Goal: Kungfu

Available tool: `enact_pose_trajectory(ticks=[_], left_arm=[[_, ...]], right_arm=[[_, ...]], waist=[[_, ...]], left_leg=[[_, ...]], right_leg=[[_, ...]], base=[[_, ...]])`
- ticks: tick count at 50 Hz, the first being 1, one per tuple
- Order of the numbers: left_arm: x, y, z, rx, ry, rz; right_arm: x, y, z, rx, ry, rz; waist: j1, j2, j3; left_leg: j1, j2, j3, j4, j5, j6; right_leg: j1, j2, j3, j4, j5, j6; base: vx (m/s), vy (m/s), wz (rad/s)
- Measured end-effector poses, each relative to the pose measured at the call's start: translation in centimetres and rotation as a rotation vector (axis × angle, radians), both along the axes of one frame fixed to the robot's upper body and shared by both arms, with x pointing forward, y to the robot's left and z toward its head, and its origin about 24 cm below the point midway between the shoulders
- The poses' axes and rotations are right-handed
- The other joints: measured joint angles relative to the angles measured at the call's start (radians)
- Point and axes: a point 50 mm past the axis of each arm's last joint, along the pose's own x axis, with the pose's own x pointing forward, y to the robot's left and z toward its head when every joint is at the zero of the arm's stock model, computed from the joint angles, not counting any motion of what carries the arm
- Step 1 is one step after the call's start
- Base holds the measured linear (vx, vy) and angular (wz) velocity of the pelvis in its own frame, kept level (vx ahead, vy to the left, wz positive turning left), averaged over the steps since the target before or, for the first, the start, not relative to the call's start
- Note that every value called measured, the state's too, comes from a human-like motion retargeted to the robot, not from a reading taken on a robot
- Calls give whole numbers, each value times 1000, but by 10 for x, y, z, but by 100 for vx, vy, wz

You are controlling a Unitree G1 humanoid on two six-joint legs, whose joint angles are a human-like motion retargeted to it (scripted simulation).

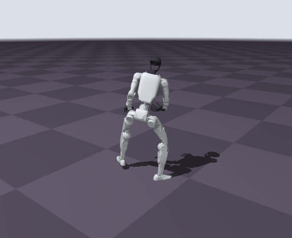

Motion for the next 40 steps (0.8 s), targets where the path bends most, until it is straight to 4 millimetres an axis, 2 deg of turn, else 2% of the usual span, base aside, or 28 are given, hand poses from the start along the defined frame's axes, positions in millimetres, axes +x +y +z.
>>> enact_pose_trajectory(ticks=[5,8,10,13,14,15,17,19,20,23,25,27,30,33,35,37,38,40], left_arm=[[-28,32,4,-125,-46,155],[-31,55,15,-154,-76,143],[-24,75,31,-153,-107,73],[10,97,69,-122,-140,-147],[25,101,82,-122,-126,-239],[40,103,96,-124,-103,-332],[69,102,122,-172,-36,-484],[95,95,147,-230,12,-612],[106,90,160,-260,29,-672],[137,61,189,-392,63,-847],[151,33,200,-508,89,-981],[158,-2,200,-657,149,-1114],[157,-62,181,-909,275,-1278],[139,-114,149,-1170,422,-1366],[122,-147,124,-1357,562,-1369],[107,-167,105,-1544,648,-1318],[101,-172,98,-1615,658,-1282],[93,-178,87,-1692,646,-1200]], right_arm=[[13,33,37,26,-180,130],[19,51,59,61,-279,156],[23,57,77,85,-370,144],[27,52,110,60,-584,92],[27,47,122,37,-672,67],[27,43,134,13,-764,39],[24,36,157,-19,-942,-38],[16,32,174,-14,-1099,-132],[11,31,181,1,-1172,-180],[-8,24,191,58,-1358,-371],[-23,17,190,98,-1452,-535],[-39,9,184,136,-1520,-730],[-61,3,170,191,-1545,-1008],[-77,6,150,180,-1531,-1157],[-84,6,134,119,-1493,-1278],[-92,-3,119,11,-1484,-1478],[-95,-6,112,-41,-1490,-1522],[-103,-6,100,-106,-1502,-1480]], waist=[[63,-35,-60],[97,-23,-119],[113,-11,-158],[85,1,-189],[64,0,-192],[42,-4,-193],[-5,-2,-189],[-65,23,-190],[-87,31,-190],[-145,23,-177],[-192,9,-155],[-262,2,-121],[-369,-1,-54],[-428,-13,5],[-455,-13,26],[-463,-12,33],[-472,-13,37],[-485,-10,38]], left_leg=[[17,-57,-27,57,-132,26],[17,-99,-80,68,-183,64],[11,-132,-134,84,-210,90],[42,-235,-246,59,-205,111],[60,-279,-281,40,-191,120],[79,-325,-313,20,-175,132],[131,-392,-374,-34,-136,151],[174,-435,-443,-70,-108,173],[196,-451,-461,-85,-99,185],[269,-502,-490,-123,-80,210],[340,-546,-516,-158,-68,222],[429,-598,-568,-197,-58,241],[554,-646,-645,-218,-62,265],[672,-638,-667,-255,-77,267],[723,-640,-661,-300,-67,280],[747,-629,-642,-324,-65,279],[756,-626,-635,-331,-64,279],[765,-619,-626,-343,-61,275]], right_leg=[[125,29,11,-173,65,44],[246,76,-58,-280,16,39],[321,128,-55,-345,-34,14],[366,211,168,-343,-39,-104],[357,239,277,-308,-30,-93],[340,267,396,-263,-24,-58],[251,386,641,-113,-43,-3],[171,490,715,7,-55,34],[138,517,714,40,-47,40],[33,520,664,39,-13,-7],[-19,532,677,-33,34,-5],[-59,562,741,-147,154,24],[-108,580,845,-329,322,106],[-147,630,860,-473,326,125],[-196,625,839,-543,317,99],[-234,629,766,-558,258,78],[-247,632,743,-550,236,73],[-260,626,700,-514,231,34]], base=[[58,59,21],[62,59,87],[68,52,143],[63,34,228],[60,35,268],[52,22,246],[44,16,221],[39,15,176],[35,11,114],[33,10,81],[30,7,96],[29,5,139],[25,3,116],[16,-3,12],[3,15,-36],[4,2,-58],[3,-6,-47],[-1,-7,-32]])
